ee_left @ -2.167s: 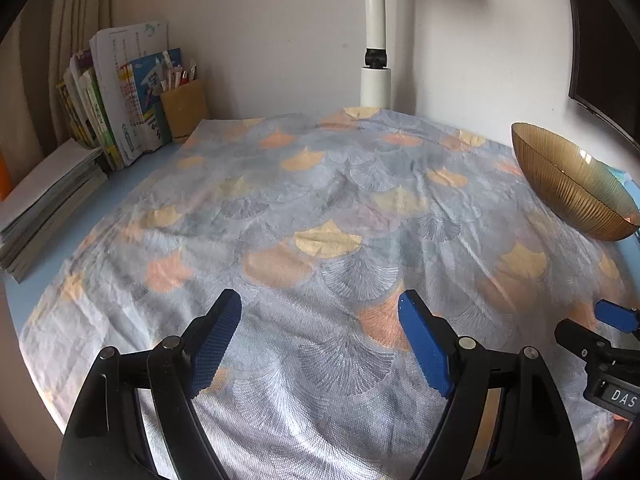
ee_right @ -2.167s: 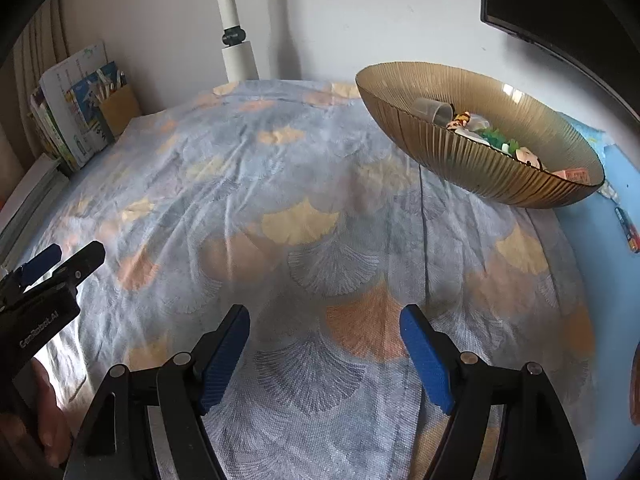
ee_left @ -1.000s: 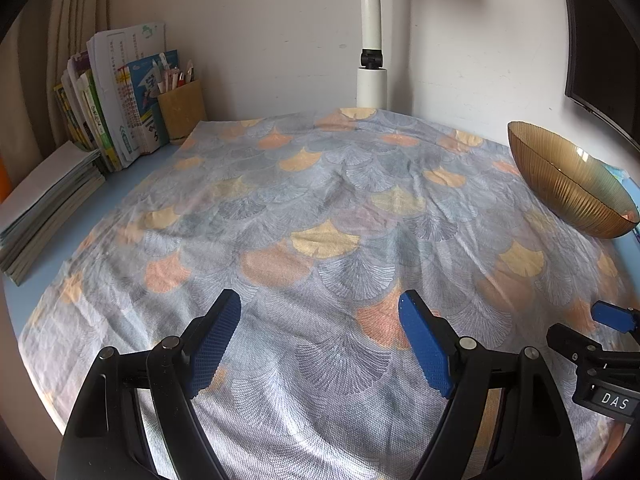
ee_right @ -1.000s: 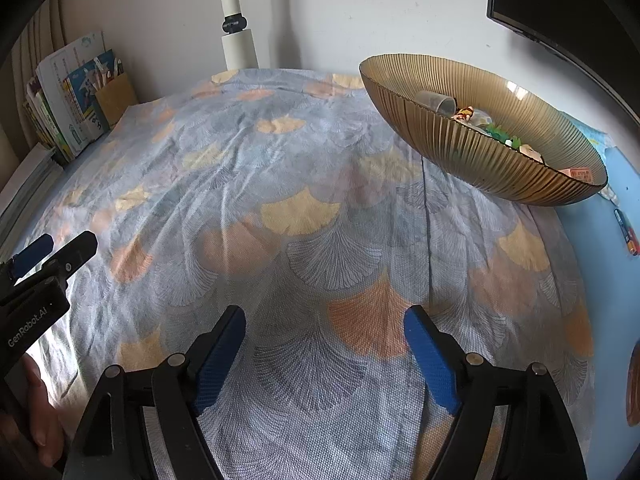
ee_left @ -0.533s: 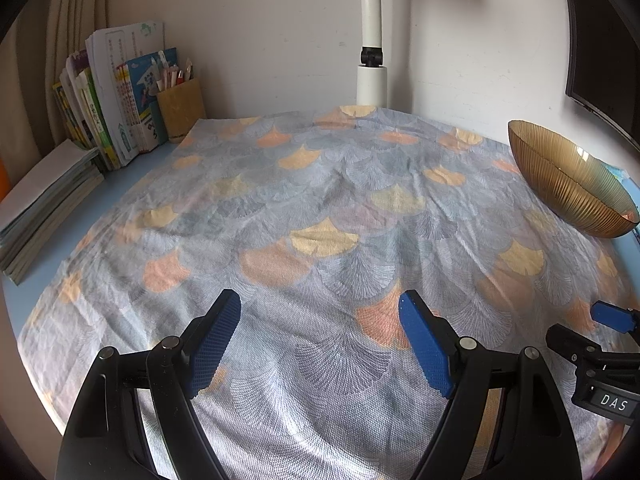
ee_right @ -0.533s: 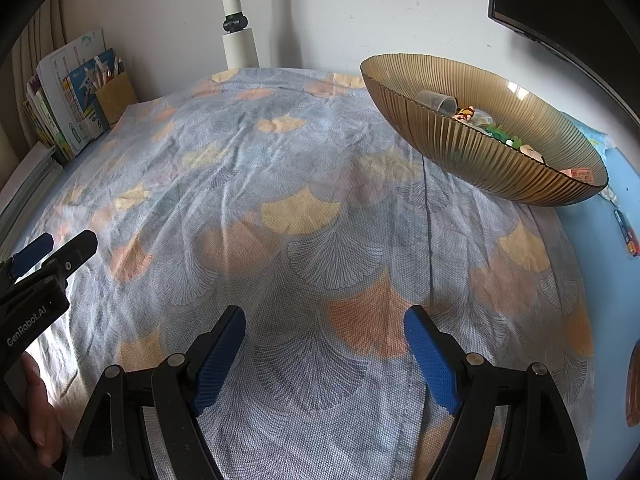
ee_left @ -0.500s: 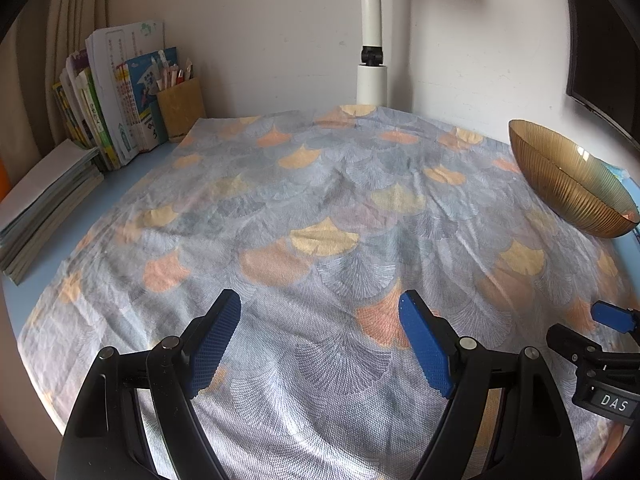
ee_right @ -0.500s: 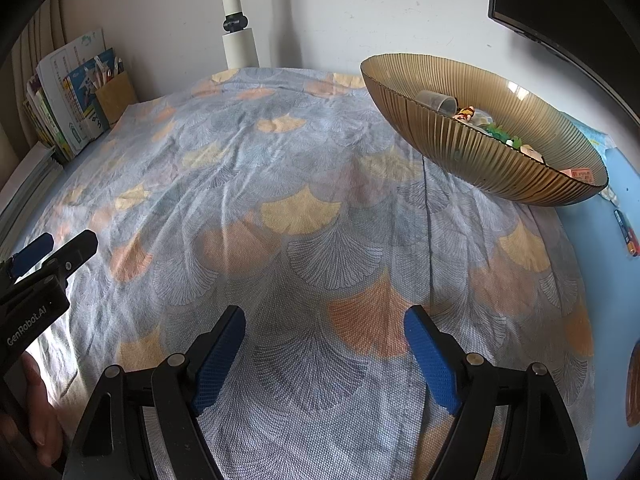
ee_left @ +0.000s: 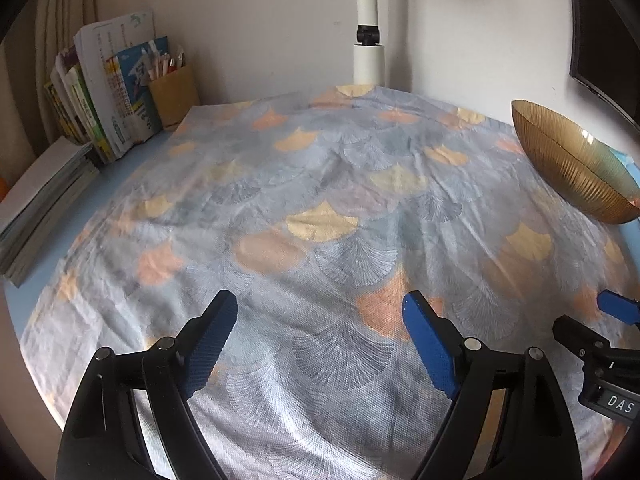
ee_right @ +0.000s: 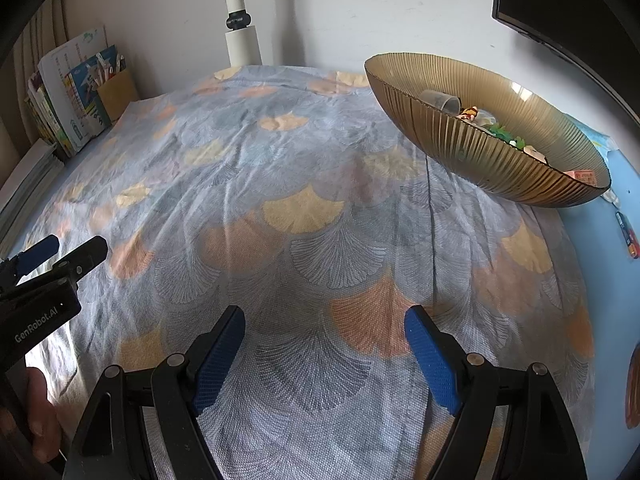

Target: Organize rigid objects

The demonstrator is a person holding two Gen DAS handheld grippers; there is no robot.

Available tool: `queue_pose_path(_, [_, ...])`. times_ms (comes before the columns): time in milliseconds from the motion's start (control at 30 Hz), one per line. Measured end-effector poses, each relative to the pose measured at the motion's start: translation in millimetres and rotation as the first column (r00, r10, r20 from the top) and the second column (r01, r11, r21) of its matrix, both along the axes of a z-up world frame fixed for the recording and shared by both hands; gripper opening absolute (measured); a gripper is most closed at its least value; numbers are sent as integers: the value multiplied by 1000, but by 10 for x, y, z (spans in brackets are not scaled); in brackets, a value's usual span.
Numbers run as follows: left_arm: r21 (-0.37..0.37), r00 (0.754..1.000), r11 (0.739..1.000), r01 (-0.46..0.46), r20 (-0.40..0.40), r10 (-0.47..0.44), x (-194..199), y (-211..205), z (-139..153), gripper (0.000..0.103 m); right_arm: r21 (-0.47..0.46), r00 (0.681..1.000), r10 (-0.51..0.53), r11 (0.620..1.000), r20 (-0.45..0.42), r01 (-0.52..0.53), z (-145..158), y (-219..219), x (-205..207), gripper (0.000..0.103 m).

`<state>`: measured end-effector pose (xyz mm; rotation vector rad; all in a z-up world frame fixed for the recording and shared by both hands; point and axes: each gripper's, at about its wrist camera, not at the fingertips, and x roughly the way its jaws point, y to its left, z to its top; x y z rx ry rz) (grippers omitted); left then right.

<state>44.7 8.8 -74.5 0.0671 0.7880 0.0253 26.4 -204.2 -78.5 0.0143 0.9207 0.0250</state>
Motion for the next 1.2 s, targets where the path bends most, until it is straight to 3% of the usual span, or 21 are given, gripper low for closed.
queue_pose_path(1000, [-4,1000,1000,3,-6,-3,7,17,-11,84,-3,1000,-1,1000,-2,1,-6,21,-4,81])
queue_pose_path(1133, [0,998,1000,-11,62,11,-80,34,52,84,-2,1000,-1,1000,-2,1,-4,22,-1,81])
queue_pose_path(1200, [0,999,1000,2,55,-2,-71,36,48,84,-2,1000,-1,1000,-2,1,-3,22,2,81])
